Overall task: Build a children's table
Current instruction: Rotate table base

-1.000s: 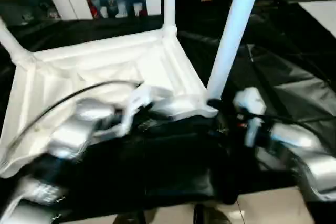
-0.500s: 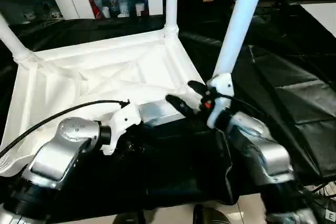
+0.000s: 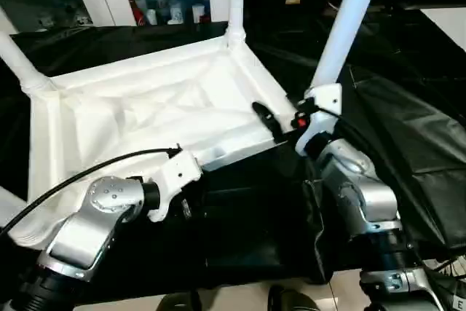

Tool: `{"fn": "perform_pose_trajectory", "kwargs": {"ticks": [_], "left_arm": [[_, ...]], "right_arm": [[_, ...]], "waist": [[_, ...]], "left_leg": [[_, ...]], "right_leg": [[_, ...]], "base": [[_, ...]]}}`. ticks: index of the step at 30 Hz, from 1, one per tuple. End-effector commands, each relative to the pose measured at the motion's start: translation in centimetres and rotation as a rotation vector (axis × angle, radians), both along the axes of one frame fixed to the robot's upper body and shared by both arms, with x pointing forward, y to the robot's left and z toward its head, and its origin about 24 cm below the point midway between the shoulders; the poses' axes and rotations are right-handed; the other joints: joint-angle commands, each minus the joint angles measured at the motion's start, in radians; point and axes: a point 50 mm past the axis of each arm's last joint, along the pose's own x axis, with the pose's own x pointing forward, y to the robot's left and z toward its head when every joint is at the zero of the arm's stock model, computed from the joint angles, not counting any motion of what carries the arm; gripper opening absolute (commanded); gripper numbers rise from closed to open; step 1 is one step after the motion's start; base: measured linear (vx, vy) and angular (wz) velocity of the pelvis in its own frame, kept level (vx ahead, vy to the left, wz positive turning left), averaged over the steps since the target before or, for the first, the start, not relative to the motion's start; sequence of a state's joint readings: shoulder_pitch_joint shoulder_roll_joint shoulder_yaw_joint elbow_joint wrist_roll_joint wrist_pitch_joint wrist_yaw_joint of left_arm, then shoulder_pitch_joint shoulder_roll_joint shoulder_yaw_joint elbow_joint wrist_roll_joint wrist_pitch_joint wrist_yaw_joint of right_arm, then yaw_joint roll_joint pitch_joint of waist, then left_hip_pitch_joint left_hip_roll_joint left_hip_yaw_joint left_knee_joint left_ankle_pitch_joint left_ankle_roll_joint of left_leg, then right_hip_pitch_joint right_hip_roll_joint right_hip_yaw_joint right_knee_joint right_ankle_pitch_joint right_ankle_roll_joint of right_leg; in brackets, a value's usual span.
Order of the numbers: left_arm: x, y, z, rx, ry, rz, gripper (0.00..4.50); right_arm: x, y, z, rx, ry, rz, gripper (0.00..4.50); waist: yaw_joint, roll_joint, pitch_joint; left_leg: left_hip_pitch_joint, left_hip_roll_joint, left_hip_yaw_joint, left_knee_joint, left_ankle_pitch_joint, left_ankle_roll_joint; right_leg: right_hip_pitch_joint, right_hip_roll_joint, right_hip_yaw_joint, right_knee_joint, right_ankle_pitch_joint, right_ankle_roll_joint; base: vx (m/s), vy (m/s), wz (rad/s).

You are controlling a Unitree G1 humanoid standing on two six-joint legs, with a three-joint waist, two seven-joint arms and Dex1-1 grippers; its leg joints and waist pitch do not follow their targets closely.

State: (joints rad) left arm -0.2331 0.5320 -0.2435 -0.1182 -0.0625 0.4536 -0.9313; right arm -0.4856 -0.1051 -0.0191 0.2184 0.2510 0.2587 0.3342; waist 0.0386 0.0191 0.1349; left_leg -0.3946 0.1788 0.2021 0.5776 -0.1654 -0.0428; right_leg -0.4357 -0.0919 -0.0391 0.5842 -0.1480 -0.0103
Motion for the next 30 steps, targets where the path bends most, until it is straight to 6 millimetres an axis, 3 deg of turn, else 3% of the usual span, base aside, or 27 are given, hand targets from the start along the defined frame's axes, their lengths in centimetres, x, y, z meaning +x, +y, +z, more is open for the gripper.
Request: {"fn": "perform_pose_trajectory", "kwargs": {"ticks": [1,8,11,18,19,22,27,30], "left_arm": [[-0.1,0.5,-0.2,0.035,-0.004,0.017,4.46],[-0.5,0.5,-0.9,0.066,-0.007,0.016,4.46],[-0.5,0.6,-1.0,0.071,-0.011,0.016,4.46],[-0.7,0.9,-1.1,0.076,-0.015,0.016,4.46],[-0.7,0.9,-1.1,0.077,-0.016,0.016,4.46],[-1.0,1.2,-1.1,0.072,-0.028,0.008,4.46],[-1.6,1.6,-1.1,0.023,-0.024,-0.006,4.46],[-1.8,1.6,-0.9,0.01,-0.02,0.005,4.46]], "right_arm": [[0.5,-2.6,0.2,-0.008,-0.013,-0.12,4.48],[1.6,-6.7,1.0,-0.043,-0.038,-0.272,4.48],[1.8,-7.9,1.3,-0.065,-0.047,-0.308,4.48],[2.1,-10.4,1.7,-0.1,-0.061,-0.379,4.48],[2.1,-10.5,1.8,-0.102,-0.062,-0.381,4.48],[2.2,-11.5,2.0,-0.11,-0.069,-0.411,4.48],[1.8,-11.4,1.6,-0.113,-0.049,-0.336,4.48],[0.5,-9.6,0.3,-0.219,-0.008,-0.105,4.48]], "waist": [[-0.004,-0.004,-0.078],[0.0,-0.003,-0.077],[0.0,-0.008,-0.077],[-0.008,-0.016,-0.076],[-0.013,-0.019,-0.075],[-0.014,-0.021,-0.073],[-0.013,-0.025,-0.072],[-0.012,-0.025,-0.07]], "left_leg": [[0.03,0.036,-0.014,-0.067,-0.161,0.051],[0.034,0.036,-0.011,-0.065,-0.167,0.051],[0.027,0.034,-0.011,-0.062,-0.151,0.065],[0.021,0.032,-0.013,-0.06,-0.151,0.077],[0.014,0.03,-0.015,-0.06,-0.148,0.079],[0.018,0.031,-0.012,-0.056,-0.171,0.079],[0.016,0.034,-0.013,-0.057,-0.169,0.09],[0.02,0.037,-0.012,-0.059,-0.185,0.094]], "right_leg": [[0.049,-0.034,0.037,-0.051,-0.218,-0.198],[0.044,-0.03,0.037,-0.053,-0.217,-0.193],[0.049,-0.032,0.036,-0.05,-0.2,-0.197],[0.051,-0.033,0.033,-0.052,-0.231,-0.191],[0.056,-0.034,0.032,-0.051,-0.236,-0.191],[0.049,-0.033,0.033,-0.054,-0.261,-0.189],[0.05,-0.032,0.033,-0.051,-0.256,-0.191],[0.046,-0.028,0.032,-0.053,-0.263,-0.189]], "base": [[0.0,0.0,0.0],[0.0,0.0,0.0],[0.0,0.0,0.0],[0.0,0.0,0.0],[0.0,0.0,0.0],[0.0,0.0,0.0],[0.0,0.0,0.0],[0.0,0.0,0.0]]}}
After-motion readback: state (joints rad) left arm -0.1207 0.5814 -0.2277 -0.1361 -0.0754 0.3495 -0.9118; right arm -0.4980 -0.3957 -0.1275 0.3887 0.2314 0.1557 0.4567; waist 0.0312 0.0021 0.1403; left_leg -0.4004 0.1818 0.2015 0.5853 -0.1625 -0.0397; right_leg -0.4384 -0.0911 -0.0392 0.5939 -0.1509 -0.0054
